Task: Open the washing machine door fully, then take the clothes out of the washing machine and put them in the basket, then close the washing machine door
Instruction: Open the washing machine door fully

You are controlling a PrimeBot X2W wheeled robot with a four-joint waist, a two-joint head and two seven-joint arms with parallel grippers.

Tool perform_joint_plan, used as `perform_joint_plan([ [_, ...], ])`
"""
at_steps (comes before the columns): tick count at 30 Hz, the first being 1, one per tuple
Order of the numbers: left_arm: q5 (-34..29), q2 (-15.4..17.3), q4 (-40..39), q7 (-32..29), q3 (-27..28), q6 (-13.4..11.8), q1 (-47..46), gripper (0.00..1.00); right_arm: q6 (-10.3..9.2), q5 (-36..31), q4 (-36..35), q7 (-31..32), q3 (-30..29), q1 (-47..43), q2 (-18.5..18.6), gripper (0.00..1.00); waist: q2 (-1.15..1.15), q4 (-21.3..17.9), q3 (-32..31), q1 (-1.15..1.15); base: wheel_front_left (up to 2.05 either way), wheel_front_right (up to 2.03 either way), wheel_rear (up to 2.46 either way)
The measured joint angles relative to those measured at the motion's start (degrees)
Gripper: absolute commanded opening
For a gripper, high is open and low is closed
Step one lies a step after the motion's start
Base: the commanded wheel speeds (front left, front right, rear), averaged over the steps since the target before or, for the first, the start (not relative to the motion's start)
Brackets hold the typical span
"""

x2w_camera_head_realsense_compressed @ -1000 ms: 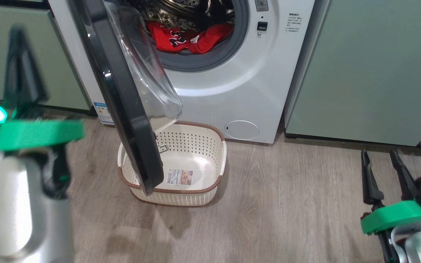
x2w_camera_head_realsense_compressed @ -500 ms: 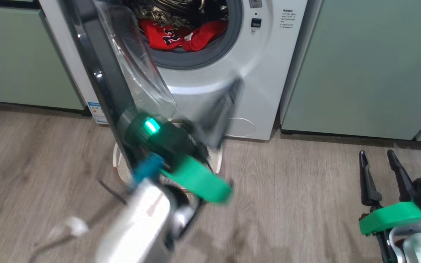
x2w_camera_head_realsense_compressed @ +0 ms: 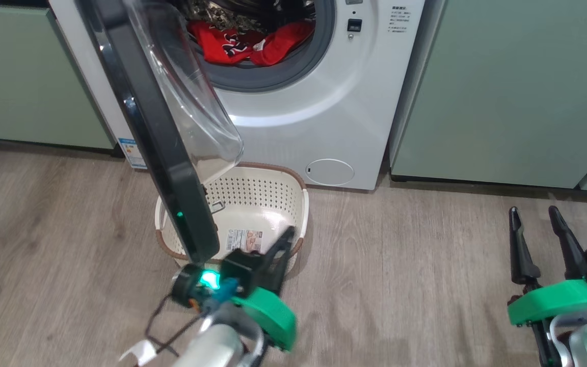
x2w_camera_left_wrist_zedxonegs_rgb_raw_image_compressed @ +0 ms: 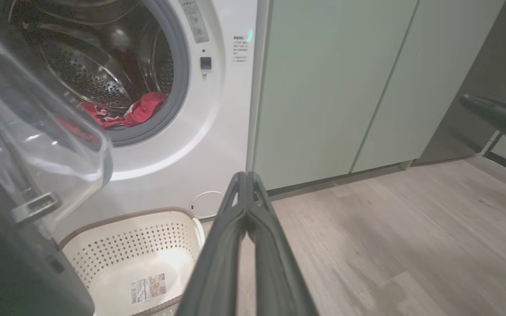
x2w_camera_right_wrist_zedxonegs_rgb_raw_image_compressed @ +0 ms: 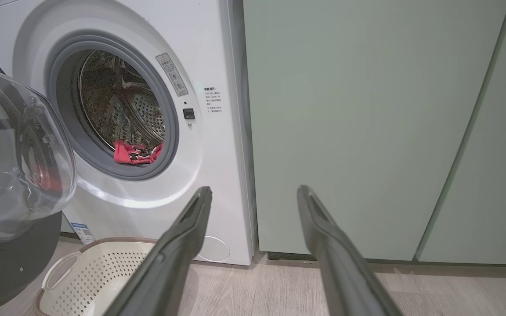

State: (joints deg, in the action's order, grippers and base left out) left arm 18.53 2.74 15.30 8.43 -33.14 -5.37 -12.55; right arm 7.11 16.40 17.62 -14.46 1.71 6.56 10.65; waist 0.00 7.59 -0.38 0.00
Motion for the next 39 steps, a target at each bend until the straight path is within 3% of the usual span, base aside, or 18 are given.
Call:
perform_joint_plan([
  [6,1.4,-0.1,7.7,3.8,4.5,-1.8,-2.5,0.0,0.0,0.0,-0.1,0.0,-0.1,0.0,0.0,1.0,0.0,0.7,0.3,0.0,0.0,0.0,0.0],
  [13,2.4,-0.2,11.1,5.5,7.3,-2.8,-5.4,0.0,0.0,0.0,-0.1,0.0,-0.4,0.0,0.0,1.0,0.0,2.4,0.5,0.0,0.0,0.0,0.0],
  [24,2.8,-0.4,13.4,6.0,10.2,-3.3,-5.3,0.0,0.0,0.1,-0.1,0.0,-1.0,-0.1,-0.6,1.0,0.0,8.3,0.4,0.0,0.0,0.0,0.0],
  [33,3.3,2.8,13.5,6.0,15.0,-4.0,-5.2,0.0,0.0,0.3,-0.2,0.0,-1.2,-0.9,-1.4,1.0,0.0,14.4,0.6,0.0,0.0,0.0,0.0],
  [39,4.7,4.3,14.4,6.0,19.8,-2.8,-5.5,0.0,0.0,0.3,-0.2,0.0,-1.5,-0.9,-1.4,1.0,0.0,18.8,0.9,0.0,0.0,0.0,0.0],
])
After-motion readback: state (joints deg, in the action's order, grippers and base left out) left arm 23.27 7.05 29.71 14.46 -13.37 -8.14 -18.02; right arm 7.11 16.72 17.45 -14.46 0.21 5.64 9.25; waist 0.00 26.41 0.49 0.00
